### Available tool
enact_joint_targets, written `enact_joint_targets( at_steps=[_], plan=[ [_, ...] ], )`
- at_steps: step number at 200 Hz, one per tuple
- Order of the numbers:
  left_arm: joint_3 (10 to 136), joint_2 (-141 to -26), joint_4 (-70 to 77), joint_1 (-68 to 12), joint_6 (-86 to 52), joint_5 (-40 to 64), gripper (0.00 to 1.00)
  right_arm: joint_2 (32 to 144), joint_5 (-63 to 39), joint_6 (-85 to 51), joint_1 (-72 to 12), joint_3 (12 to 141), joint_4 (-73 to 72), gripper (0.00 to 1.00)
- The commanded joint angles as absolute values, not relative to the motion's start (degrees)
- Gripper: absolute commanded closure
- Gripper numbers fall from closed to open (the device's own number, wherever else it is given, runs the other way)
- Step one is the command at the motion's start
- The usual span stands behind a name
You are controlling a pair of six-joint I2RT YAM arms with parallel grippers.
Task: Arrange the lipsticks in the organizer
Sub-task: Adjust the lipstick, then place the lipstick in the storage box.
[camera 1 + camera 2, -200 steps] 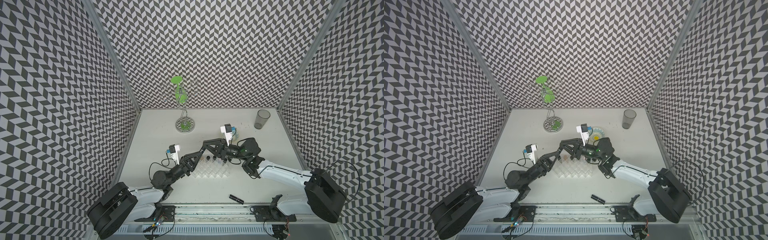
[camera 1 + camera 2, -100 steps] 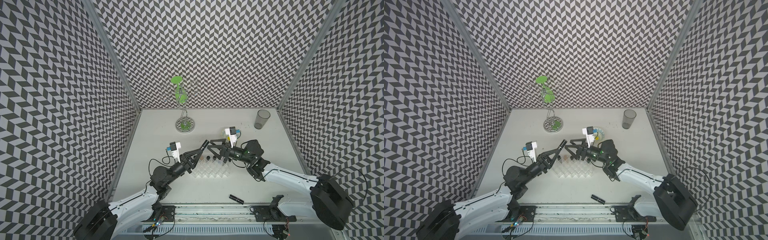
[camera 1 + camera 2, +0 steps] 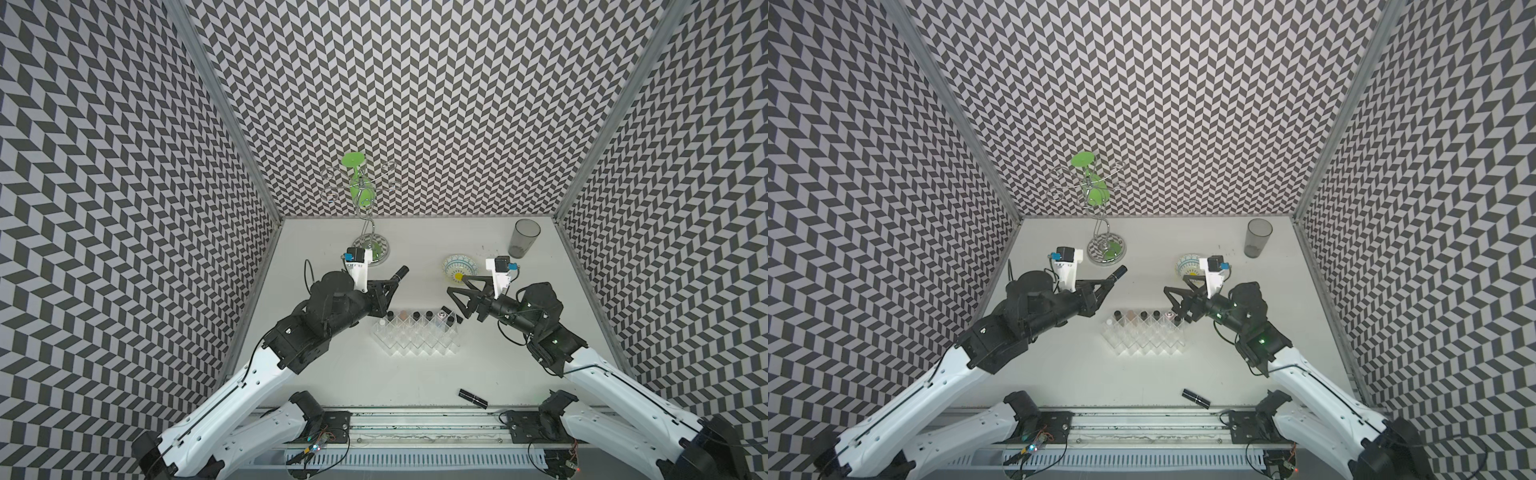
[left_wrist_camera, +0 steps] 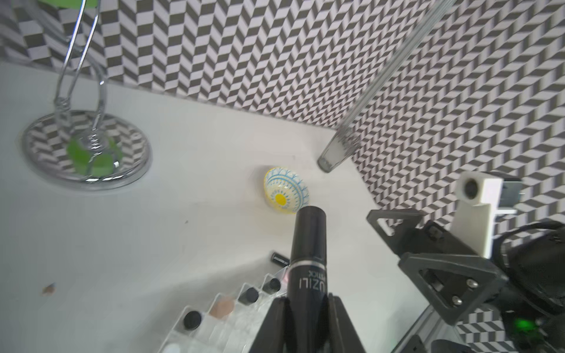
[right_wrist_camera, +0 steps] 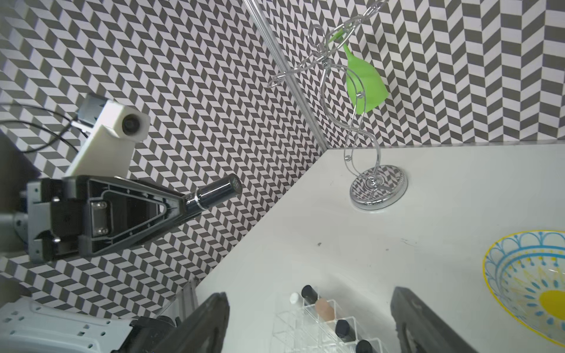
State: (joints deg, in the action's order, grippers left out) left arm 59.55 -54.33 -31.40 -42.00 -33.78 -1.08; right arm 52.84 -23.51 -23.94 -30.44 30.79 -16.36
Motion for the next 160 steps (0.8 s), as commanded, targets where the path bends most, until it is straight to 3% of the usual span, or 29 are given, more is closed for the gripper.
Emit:
enact_joint_targets(
  at_steps=[1, 45, 112, 160],
  plan=[
    [70.15, -62.54, -56.45, -42.17, -30.79, -6.27, 1.00, 53.09, -28.21, -22.43, -29.89, 30.06, -16.40, 0.13],
    [81.41, -76.80, -73.49, -41.92, -28.66, -7.47, 1.00, 53.06, -28.24, -21.74, -29.10, 29.58, -15.46, 0.13],
    [78.10, -82.70, -75.81, -41.82, -26.35, -6.09, 1.00, 43.80, -25.95, -23.94, -27.60, 25.06, -18.98, 0.12],
    [76.70, -83.68, -77.21, -41.57, -24.90, -7.94, 1.00, 44.82, -27.06, -24.52, -27.54, 24.96, -19.74, 0.12]
  ],
)
